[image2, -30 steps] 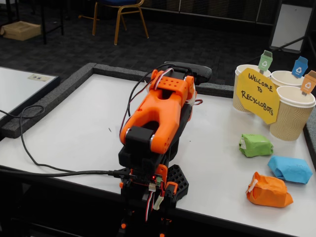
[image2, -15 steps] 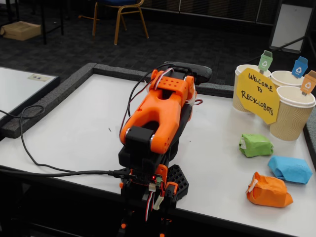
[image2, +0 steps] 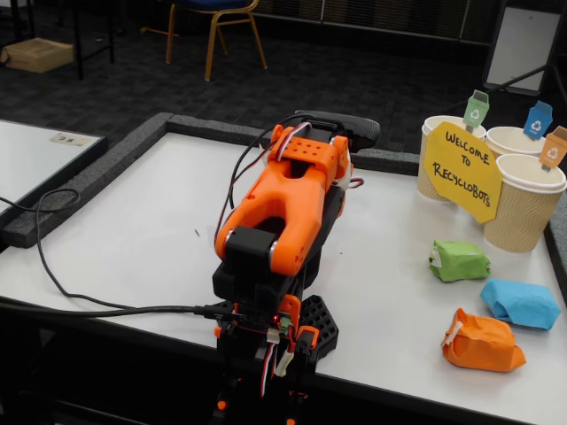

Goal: Sort rubbish by color.

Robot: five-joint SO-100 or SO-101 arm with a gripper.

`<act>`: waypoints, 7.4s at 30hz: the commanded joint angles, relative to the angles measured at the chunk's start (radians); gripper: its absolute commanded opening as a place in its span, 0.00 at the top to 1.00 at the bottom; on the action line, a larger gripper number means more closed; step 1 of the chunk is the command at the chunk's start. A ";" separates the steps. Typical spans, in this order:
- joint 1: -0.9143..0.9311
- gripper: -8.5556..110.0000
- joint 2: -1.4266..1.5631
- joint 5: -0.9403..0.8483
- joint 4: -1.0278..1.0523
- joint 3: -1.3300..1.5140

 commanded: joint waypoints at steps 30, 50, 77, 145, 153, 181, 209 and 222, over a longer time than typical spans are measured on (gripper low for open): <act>0.025 0.93 0.012 0.015 -0.003 -0.075; 0.025 0.93 0.012 0.015 -0.003 -0.075; 0.014 0.86 0.000 0.005 -0.055 -0.100; 0.497 0.83 -0.676 0.002 0.054 -0.985; 0.543 0.85 -0.664 0.002 0.150 -1.048; 0.446 0.83 -0.601 0.002 0.502 -1.499; 0.469 0.82 -0.611 0.002 0.491 -1.594; 0.581 0.83 -0.612 0.002 0.497 -1.517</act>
